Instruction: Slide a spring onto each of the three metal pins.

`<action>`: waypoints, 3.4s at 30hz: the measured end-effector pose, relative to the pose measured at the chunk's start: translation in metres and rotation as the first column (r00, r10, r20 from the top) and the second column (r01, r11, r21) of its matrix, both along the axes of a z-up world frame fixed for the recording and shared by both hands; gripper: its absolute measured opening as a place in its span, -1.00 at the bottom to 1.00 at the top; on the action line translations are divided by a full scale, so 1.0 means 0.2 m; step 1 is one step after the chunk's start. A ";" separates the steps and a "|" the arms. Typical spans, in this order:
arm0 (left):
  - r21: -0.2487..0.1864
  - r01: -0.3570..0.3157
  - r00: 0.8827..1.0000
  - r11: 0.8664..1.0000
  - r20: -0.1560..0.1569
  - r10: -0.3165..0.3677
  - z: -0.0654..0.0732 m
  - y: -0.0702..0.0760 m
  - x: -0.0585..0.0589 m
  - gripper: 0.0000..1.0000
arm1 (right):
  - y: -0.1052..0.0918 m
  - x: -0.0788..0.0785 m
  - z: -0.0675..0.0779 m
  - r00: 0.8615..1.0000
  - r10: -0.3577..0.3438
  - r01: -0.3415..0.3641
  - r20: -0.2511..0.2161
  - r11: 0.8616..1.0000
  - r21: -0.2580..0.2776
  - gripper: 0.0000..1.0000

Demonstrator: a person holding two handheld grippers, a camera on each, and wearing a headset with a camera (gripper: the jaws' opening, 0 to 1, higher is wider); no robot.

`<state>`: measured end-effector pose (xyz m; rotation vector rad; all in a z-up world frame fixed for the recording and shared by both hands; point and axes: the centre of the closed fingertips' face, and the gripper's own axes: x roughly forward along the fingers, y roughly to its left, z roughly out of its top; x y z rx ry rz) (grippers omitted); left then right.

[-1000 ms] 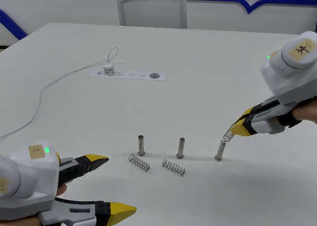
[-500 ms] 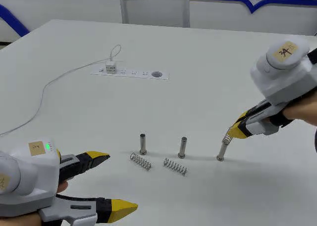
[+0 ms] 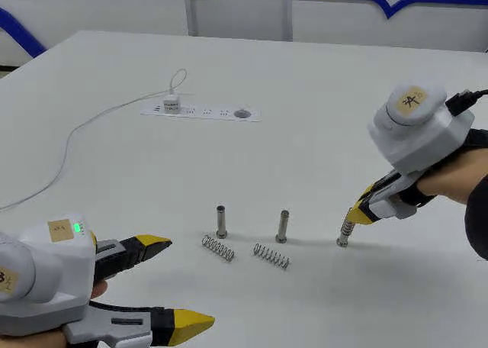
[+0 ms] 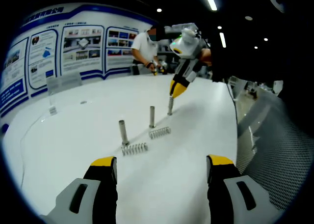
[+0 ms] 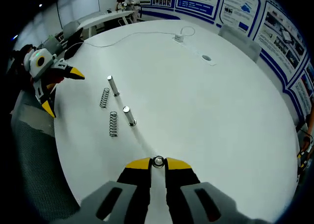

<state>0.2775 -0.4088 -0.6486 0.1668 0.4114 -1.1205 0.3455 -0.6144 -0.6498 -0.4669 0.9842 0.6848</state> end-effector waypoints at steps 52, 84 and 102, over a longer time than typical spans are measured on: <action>0.005 0.017 1.000 1.000 -0.003 -0.017 -0.01 -0.01 -0.01 0.52 | 0.17 -0.15 0.11 0.996 0.004 -0.016 0.085 0.990 0.138 -0.63; 0.015 0.016 1.000 1.000 -0.021 -0.016 -0.03 -0.01 -0.02 0.51 | 0.47 -0.13 -0.26 0.994 0.105 -0.101 -0.011 0.981 0.167 -0.69; 0.024 0.015 1.000 1.000 -0.026 -0.014 -0.04 -0.01 -0.02 0.50 | 0.47 -0.14 -0.26 0.994 0.107 -0.107 0.008 0.980 0.170 -0.77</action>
